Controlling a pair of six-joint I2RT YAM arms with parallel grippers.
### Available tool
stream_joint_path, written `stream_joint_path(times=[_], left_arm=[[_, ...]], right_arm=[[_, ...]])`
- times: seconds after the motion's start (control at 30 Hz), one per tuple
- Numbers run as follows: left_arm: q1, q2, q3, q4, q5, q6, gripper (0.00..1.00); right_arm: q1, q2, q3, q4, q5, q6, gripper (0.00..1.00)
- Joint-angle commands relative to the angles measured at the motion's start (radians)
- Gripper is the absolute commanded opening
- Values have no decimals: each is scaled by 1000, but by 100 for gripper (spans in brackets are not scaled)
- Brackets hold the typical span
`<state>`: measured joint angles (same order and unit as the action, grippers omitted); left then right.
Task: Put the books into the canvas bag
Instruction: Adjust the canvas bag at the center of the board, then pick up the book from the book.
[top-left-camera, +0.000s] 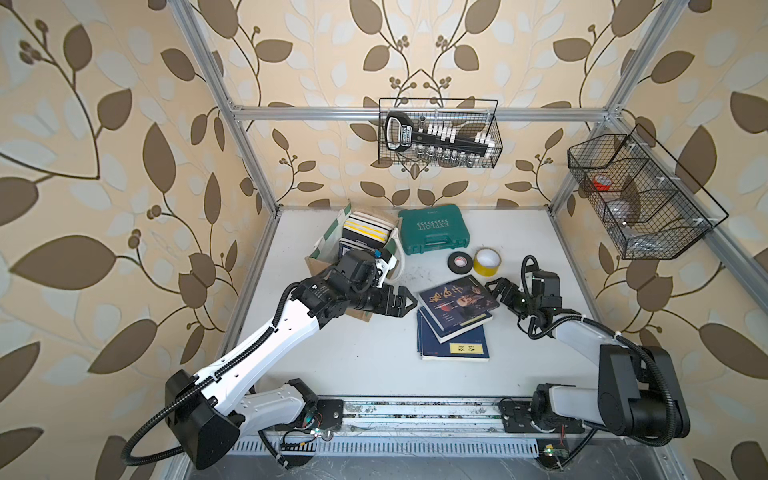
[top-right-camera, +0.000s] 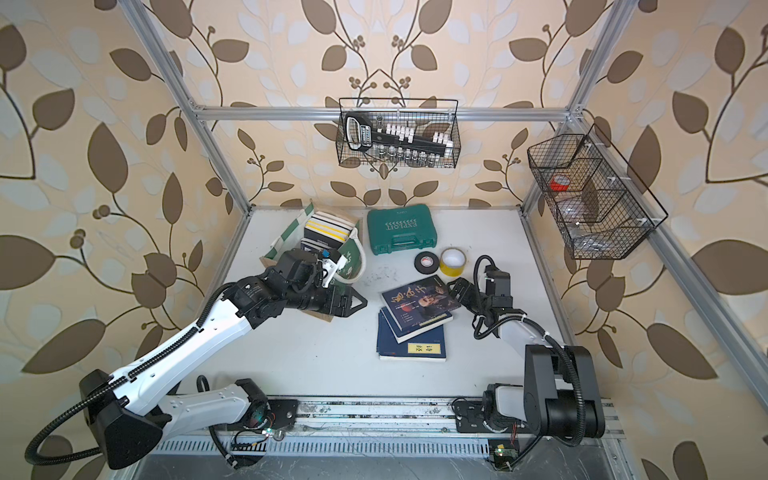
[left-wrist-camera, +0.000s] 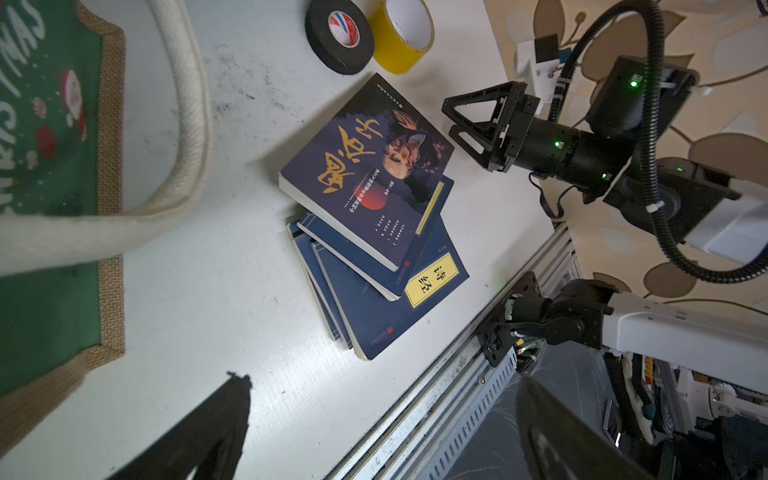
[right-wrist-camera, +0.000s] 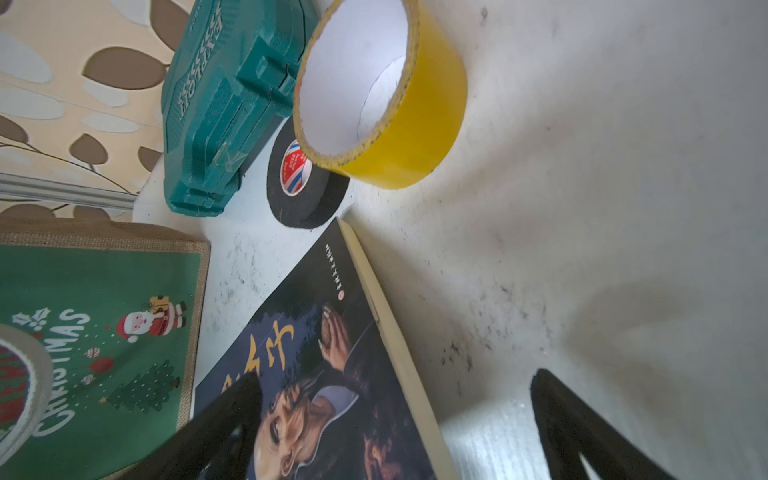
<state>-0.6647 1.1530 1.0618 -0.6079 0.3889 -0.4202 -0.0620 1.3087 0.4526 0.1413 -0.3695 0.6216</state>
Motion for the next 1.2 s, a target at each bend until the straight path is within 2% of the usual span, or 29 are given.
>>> stream_joint_path(times=[0.0, 0.2, 0.3, 0.37, 0.53, 0.7, 0.9, 1.17], left_arm=[[-31, 12, 9, 59, 21, 14, 99], [-59, 37, 18, 80, 10, 6, 99], [-62, 33, 23, 79, -2, 5, 99], [-62, 22, 27, 74, -12, 7, 99], [-62, -11, 39, 35, -51, 26, 99], [-62, -47, 68, -18, -111, 56, 99], [-61, -92, 124, -85, -175, 93, 99], [-59, -136, 164, -184, -295, 124, 99]], right_arm=[[1, 0, -40, 58, -85, 31, 96], [27, 33, -94, 123, -149, 65, 91], [29, 31, -117, 193, -158, 104, 82], [29, 31, -114, 209, -148, 112, 70], [31, 28, -83, 199, -98, 109, 28], [34, -18, -41, 136, -49, 53, 1], [52, -143, -34, 144, -47, -18, 0], [127, -376, -24, 266, -78, -118, 0]])
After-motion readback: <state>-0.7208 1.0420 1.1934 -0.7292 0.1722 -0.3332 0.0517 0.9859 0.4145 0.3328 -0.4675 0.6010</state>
